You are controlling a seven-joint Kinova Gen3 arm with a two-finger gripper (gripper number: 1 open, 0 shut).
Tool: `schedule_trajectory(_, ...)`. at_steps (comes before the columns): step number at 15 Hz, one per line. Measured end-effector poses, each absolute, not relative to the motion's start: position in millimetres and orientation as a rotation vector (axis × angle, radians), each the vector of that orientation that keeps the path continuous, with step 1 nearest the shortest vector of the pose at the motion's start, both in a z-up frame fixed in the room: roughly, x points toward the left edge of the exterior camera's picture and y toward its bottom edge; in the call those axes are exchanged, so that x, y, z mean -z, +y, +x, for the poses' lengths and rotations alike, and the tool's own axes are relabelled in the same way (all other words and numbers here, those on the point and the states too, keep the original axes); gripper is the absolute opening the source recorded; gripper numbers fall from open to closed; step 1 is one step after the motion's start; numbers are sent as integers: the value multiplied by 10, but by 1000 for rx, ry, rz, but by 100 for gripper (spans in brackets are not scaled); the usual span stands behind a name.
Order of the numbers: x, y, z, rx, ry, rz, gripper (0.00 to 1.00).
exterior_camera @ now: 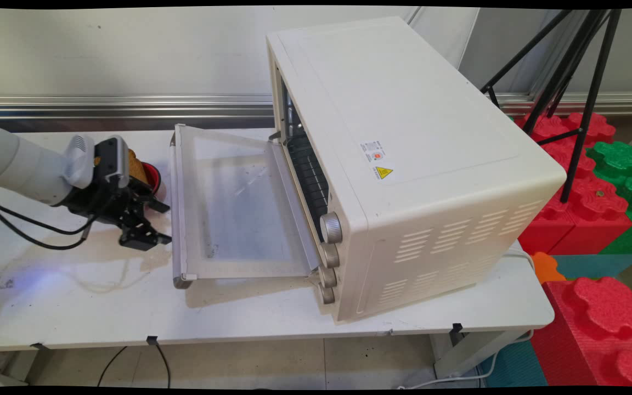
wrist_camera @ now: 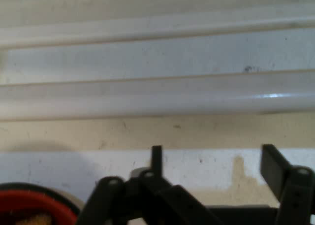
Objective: Close the oven
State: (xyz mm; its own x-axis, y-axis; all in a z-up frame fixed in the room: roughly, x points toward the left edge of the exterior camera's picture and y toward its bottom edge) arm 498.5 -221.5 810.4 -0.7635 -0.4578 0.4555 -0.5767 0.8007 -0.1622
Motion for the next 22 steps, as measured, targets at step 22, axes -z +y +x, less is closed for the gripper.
schedule_trajectory(22, -8207, -2584, 4505, -484, -2429, 778, 0)
